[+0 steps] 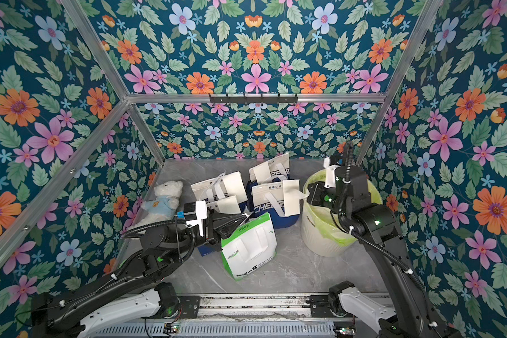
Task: Shred takeout receipts and throw away
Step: Shred the takeout receipt, then place the takeout receipt in the trash bin.
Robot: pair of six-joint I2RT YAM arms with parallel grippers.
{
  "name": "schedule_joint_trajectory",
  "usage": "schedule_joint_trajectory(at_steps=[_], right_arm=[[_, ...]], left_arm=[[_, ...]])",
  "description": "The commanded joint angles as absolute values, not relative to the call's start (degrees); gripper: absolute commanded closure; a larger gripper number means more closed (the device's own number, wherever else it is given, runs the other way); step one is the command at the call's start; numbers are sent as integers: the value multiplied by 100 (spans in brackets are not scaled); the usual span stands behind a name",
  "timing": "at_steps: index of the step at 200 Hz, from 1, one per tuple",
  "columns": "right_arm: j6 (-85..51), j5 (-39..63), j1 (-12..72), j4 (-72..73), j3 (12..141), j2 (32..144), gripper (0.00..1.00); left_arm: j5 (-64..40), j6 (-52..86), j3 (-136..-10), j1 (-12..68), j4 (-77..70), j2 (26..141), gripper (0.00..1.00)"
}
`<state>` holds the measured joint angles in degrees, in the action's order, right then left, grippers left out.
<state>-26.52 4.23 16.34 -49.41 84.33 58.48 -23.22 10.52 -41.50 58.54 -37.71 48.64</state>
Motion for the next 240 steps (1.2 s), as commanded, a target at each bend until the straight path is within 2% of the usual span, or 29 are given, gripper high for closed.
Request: schedule_joint_trajectory(at_steps=[1, 28, 92, 110, 114, 118, 124, 129, 138, 159, 208, 240], right_arm=[[-2636, -193, 1030, -5380, 8486, 5746, 100], [-2521, -520, 501, -5481, 8266, 5652, 100], [-2563, -725, 290, -5658, 7681, 5573, 100], [-2509, -485, 173, -5788, 7719, 5598, 100], [-2477, -366, 156, -5812, 7735, 5607, 93], [-2447, -228, 150, -5834, 7751, 5615, 80], [-2410, -40, 154, -5885, 7781, 5631, 51], [-2390, 133, 152, -5908, 7810, 5634, 35], [-2329, 518, 154, -5895, 7848, 5618, 24], [-2232, 1297, 156, -5759, 8023, 5506, 15], [-2027, 2184, 154, -4718, 8011, 4814, 13], [-2054, 2389, 157, -4845, 8013, 4957, 11]], left_arm=[[-2172, 979, -4157, 5851, -3611, 4808, 100], [-2110, 1062, -4184, 5847, -3588, 4851, 100], [-2078, 1295, -4485, 5846, -3665, 5234, 100], [-2076, 1406, -4537, 5853, -3775, 5348, 100], [-2067, 1429, -4536, 5854, -3823, 5373, 100], [-2059, 1468, -4531, 5854, -3883, 5397, 100], [-2046, 1544, -4529, 5850, -3987, 5443, 100], [-2035, 1604, -4529, 5853, -4070, 5490, 100], [-2039, 1701, -4557, 5849, -4207, 5570, 100], [-2063, 1918, -4673, 5849, -4392, 5750, 100], [-1876, 2555, -4671, 5851, -5360, 5996, 100], [-1809, 2923, -4679, 5847, -5871, 6138, 100]])
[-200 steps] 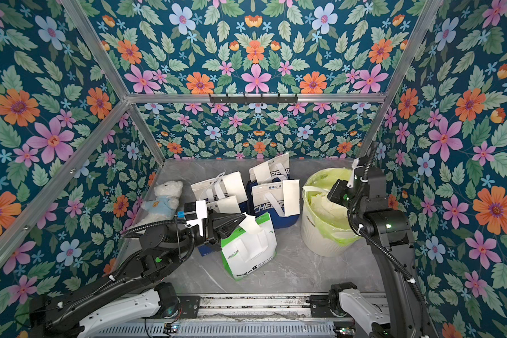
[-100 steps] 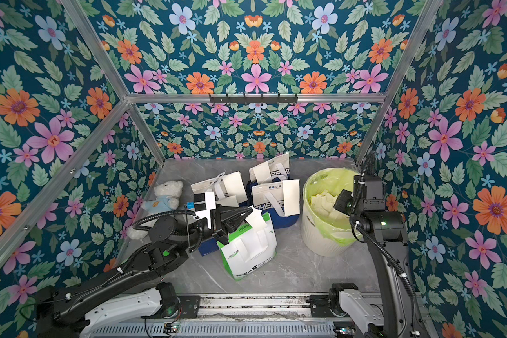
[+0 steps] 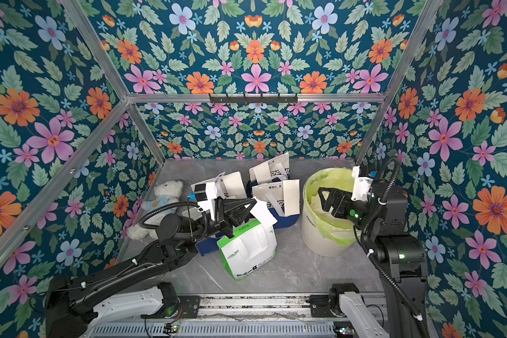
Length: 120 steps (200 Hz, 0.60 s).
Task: Shred takeout receipts and throw away
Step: Place the takeout receipt in the trash bin, then shred the takeout receipt.
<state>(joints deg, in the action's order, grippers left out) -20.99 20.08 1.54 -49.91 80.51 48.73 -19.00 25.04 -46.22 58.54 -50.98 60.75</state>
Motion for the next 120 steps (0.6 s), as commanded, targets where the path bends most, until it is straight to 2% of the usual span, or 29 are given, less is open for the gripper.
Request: schedule_joint_trajectory(at_steps=[1, 14, 30, 51, 78, 96, 120], right_arm=[[-2064, 2399, 153, -4839, 8005, 4957, 11], [-2175, 2800, 154, -4676, 7926, 4940, 11], [-2597, 3925, 156, -3994, 7696, 4870, 11], [-3739, 5351, 152, -1883, 6943, 4617, 12], [-4956, 6206, 170, 469, 6334, 4505, 14], [-4860, 6394, 363, 509, 6381, 4542, 17], [-3715, 5942, 1214, -768, 6763, 4655, 18]], left_arm=[[-1810, 2929, -4682, 5850, -5867, 6141, 100], [-1813, 2995, -4724, 5852, -5923, 6177, 100], [-1750, 3170, -4713, 5849, -6202, 6243, 100], [-1697, 3451, -4711, 5851, -6726, 6395, 100], [-1537, 3850, -4636, 5853, -7402, 6560, 100], [-1429, 4097, -4580, 5852, -7811, 6688, 100], [-1415, 4205, -4628, 5853, -7878, 6814, 100]])
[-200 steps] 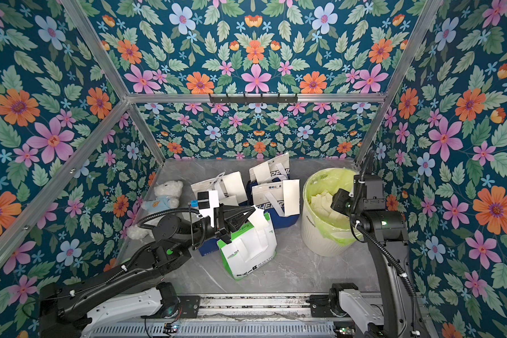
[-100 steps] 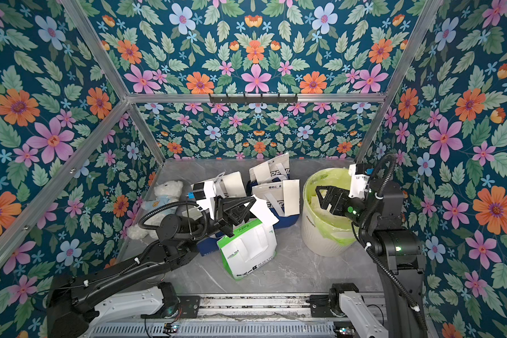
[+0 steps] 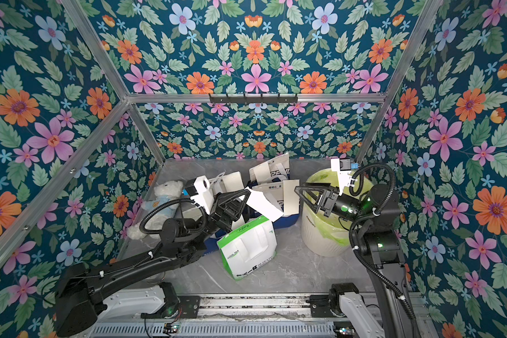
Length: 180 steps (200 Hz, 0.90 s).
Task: Shred takeout receipts and throw away
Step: Shred the takeout receipt.
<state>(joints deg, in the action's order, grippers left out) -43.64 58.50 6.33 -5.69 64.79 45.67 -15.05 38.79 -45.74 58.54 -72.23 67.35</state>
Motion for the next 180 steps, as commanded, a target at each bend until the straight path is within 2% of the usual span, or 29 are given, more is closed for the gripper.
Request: schedule_joint_trajectory(at_steps=[1, 27, 45, 65, 116, 131, 164, 180], right_arm=[[-3664, 5916, 1249, -824, 6779, 4665, 18], [-2680, 5095, 2304, -1753, 7104, 4974, 19], [-2566, 4818, 2651, -1648, 7055, 5083, 21], [-2689, 4777, 2687, -1315, 6911, 5097, 26], [-2918, 4764, 2694, -853, 6660, 5045, 53], [-3021, 4873, 2704, -717, 6627, 5071, 58], [-3152, 4904, 2749, -597, 6586, 5083, 60], [-3229, 4947, 2768, -471, 6526, 5080, 68]], left_arm=[[-1415, 4203, -4634, 5853, -7868, 6817, 100], [-1440, 4223, -4702, 5853, -7800, 6909, 100], [-1425, 4237, -4689, 5849, -7811, 6913, 100], [-1358, 4212, -4645, 5853, -7770, 6868, 100], [-1327, 4245, -4614, 5852, -7831, 6914, 100], [-1310, 4263, -4614, 5850, -7864, 6950, 100], [-1218, 4283, -4632, 5852, -7840, 6977, 100], [-1195, 4296, -4649, 5850, -7822, 6985, 100]])
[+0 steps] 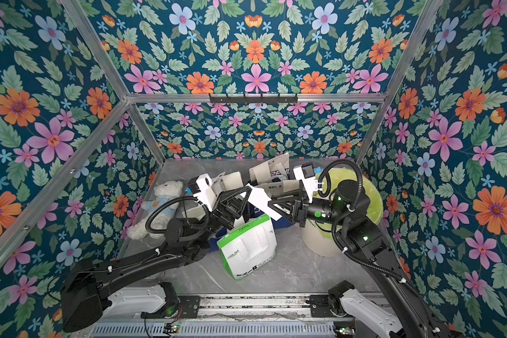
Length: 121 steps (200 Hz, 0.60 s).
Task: Shred takeout receipts and throw away
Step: Shred the takeout receipt.
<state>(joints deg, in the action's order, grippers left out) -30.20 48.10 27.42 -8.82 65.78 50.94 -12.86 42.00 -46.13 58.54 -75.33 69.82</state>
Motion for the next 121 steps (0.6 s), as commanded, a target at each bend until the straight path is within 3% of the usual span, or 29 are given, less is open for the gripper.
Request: schedule_joint_trajectory(at_steps=[1, 12, 18, 39, 41, 45, 53, 55, 58, 73, 97, 121], right_arm=[[-3232, 4952, 2768, -464, 6524, 5080, 69], [-3251, 4987, 2794, -470, 6518, 5102, 81], [-3268, 4965, 2801, -529, 6541, 5118, 100], [-3296, 4859, 2803, -713, 6564, 5077, 100], [-3285, 4860, 2801, -736, 6570, 5068, 100], [-3253, 4850, 2796, -794, 6577, 5050, 100], [-3141, 4822, 2802, -995, 6630, 5000, 100], [-3103, 4818, 2799, -1053, 6645, 4990, 100], [-3041, 4802, 2798, -1156, 6678, 4973, 100], [-2637, 4739, 2804, -1813, 6867, 4901, 100], [-2073, 4676, 2797, -2844, 7155, 4861, 100], [-1622, 4550, 2804, -3710, 7252, 4852, 100]], left_arm=[[-1191, 4297, -4649, 5847, -7822, 6986, 100], [-1195, 4301, -4659, 5851, -7814, 6987, 100], [-1184, 4306, -4650, 5851, -7789, 6987, 100], [-1067, 4366, -4669, 5851, -7475, 6942, 100], [-1040, 4376, -4667, 5849, -7417, 6934, 95], [-983, 4395, -4678, 5849, -7268, 6900, 77], [-878, 4412, -4685, 5853, -6933, 6817, 29], [-850, 4408, -4685, 5854, -6824, 6780, 9], [-817, 4381, -4692, 5851, -6672, 6734, 2], [-752, 3738, -4800, 5845, -5516, 6321, 1], [-511, 1887, -5524, 5827, -2518, 5633, 1], [-1313, 520, -6535, 5568, -84, 5625, 1]])
